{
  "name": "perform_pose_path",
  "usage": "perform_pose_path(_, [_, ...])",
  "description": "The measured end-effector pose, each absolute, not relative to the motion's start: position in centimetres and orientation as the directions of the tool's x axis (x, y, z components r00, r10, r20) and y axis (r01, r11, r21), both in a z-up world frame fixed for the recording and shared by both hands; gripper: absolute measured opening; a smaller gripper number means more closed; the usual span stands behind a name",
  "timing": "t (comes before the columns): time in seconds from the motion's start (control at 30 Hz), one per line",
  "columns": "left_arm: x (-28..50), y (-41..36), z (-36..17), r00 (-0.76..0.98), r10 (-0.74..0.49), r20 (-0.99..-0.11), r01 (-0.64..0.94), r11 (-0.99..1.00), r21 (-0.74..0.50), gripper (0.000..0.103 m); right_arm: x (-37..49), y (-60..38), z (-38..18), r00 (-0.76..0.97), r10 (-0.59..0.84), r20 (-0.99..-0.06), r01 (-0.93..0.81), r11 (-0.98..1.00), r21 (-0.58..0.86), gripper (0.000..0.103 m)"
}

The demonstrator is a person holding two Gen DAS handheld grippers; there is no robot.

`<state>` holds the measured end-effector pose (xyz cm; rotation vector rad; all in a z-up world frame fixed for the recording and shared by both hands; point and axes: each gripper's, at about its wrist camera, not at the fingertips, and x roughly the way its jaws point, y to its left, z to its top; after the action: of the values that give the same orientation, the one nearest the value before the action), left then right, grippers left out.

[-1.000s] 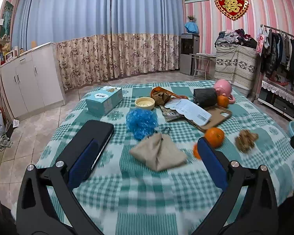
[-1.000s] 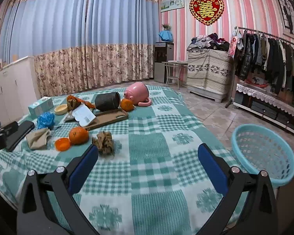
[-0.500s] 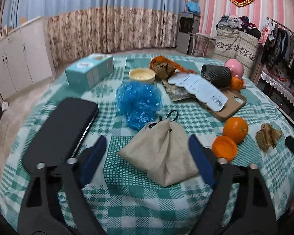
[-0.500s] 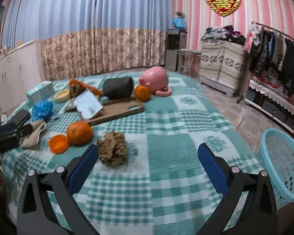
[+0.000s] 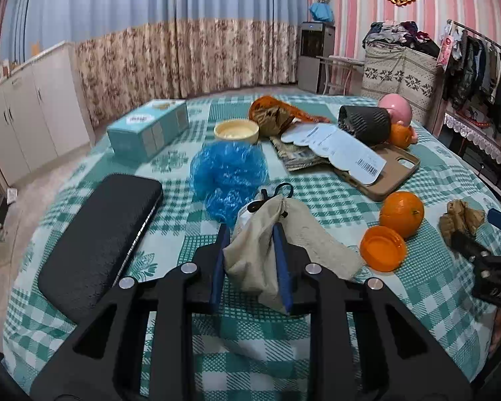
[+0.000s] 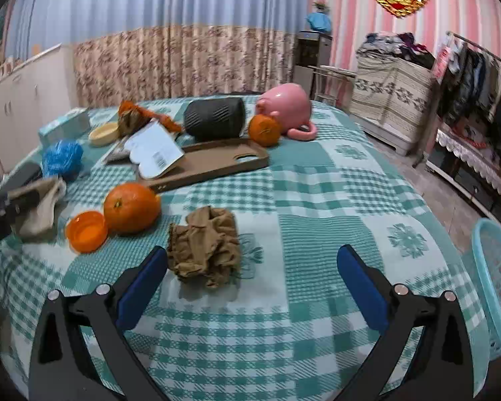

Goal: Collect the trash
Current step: 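Grasp the beige cloth pouch with the left gripper while the right gripper approaches the brown crumpled paper, then close the right gripper on the brown crumpled paper and lift it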

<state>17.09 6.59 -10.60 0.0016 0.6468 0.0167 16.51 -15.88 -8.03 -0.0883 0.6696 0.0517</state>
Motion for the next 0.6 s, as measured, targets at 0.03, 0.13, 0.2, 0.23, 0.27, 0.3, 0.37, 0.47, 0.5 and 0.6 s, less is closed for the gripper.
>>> perform_pose_path(0.03, [17.0, 6.5, -10.6, 0.799, 0.019, -0.6, -0.014, 1.0, 0.013, 0.025, 16.4, -15.8, -8.0, 0.782, 0.03, -0.623, -0.09, 0.994, -0.064, 0.085])
perform_pose_path(0.13, [17.0, 6.3, -10.6, 0.801, 0.032, -0.597, -0.016, 0.999, 0.032, 0.025, 16.6, -15.7, -8.3, 0.769, 0.065, -0.635, -0.127, 0.991, -0.052, 0.056])
perform_pose_path(0.2, [16.9, 6.3, -10.6, 0.802, 0.036, -0.596, -0.017, 0.999, 0.037, 0.025, 16.7, -15.9, -8.4, 0.756, 0.119, -0.643, -0.16, 0.987, -0.006, 0.036])
perform_pose_path(0.23, [16.8, 6.2, -10.6, 0.805, 0.038, -0.592, -0.018, 0.999, 0.041, 0.025, 16.7, -16.0, -8.5, 0.757, 0.128, -0.64, -0.162, 0.987, 0.004, 0.033])
perform_pose_path(0.27, [16.8, 6.2, -10.5, 0.807, 0.039, -0.589, -0.018, 0.999, 0.043, 0.024, 16.6, -16.2, -8.3, 0.762, 0.137, -0.633, -0.163, 0.986, 0.017, 0.031])
perform_pose_path(0.3, [16.7, 6.2, -10.5, 0.81, 0.041, -0.584, -0.017, 0.999, 0.046, 0.024, 16.4, -16.5, -8.2, 0.764, 0.147, -0.628, -0.163, 0.986, 0.032, 0.03])
perform_pose_path(0.37, [16.6, 6.1, -10.4, 0.815, 0.043, -0.578, -0.017, 0.999, 0.051, 0.023, 16.2, -16.9, -8.0, 0.766, 0.159, -0.622, -0.161, 0.986, 0.054, 0.015])
perform_pose_path(0.47, [16.0, 6.1, -9.7, 0.827, 0.039, -0.56, -0.021, 0.999, 0.039, 0.021, 15.6, -17.8, -7.6, 0.769, 0.162, -0.618, -0.147, 0.986, 0.075, 0.015])
perform_pose_path(0.5, [15.7, 6.0, -9.1, 0.839, 0.04, -0.543, -0.024, 0.999, 0.037, 0.02, 15.4, -18.1, -7.5, 0.771, 0.162, -0.616, -0.144, 0.986, 0.079, 0.013])
perform_pose_path(0.6, [15.0, 5.5, -7.9, 0.859, 0.029, -0.511, -0.01, 0.999, 0.039, 0.02, 14.9, -19.3, -7.1, 0.775, 0.159, -0.611, -0.124, 0.987, 0.1, 0.012])
